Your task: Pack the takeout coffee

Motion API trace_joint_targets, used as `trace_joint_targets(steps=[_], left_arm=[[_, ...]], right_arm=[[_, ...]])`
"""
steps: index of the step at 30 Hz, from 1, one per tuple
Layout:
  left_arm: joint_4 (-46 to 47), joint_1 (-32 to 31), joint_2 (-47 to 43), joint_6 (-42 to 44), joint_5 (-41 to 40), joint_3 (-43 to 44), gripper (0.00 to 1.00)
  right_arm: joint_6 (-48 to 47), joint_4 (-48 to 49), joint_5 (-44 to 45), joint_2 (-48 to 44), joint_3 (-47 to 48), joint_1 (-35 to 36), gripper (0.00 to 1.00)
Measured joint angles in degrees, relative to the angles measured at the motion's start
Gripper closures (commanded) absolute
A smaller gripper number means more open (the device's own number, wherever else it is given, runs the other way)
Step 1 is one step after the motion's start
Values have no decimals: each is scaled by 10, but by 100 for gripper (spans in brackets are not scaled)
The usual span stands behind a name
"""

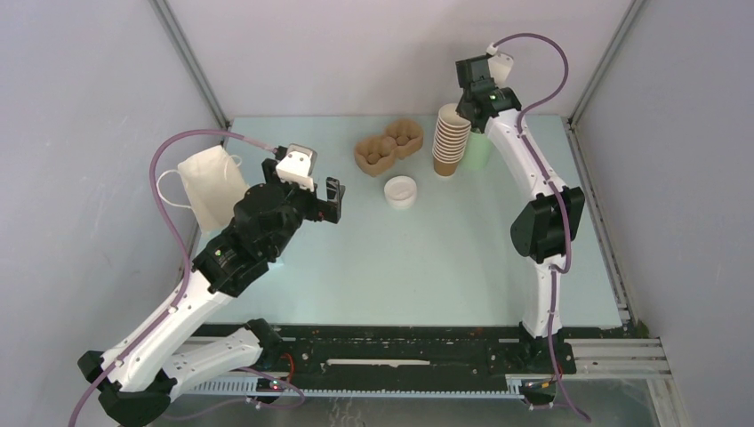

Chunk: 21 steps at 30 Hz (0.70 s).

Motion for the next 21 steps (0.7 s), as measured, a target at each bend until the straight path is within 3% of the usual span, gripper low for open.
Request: trace_joint_targets(steps=[4,8,13,21], left_arm=[[0,0,0,0,0,0,0],[0,0,0,0,0,0,0],[0,0,0,0,0,0,0],[0,0,0,0,0,0,0]], right_arm=[[0,0,0,0,1,0,65],[0,-1,-5,3,2,-3,62],[0,-6,-10,14,4,-11,64],[1,-14,-16,25,4,-14,76]])
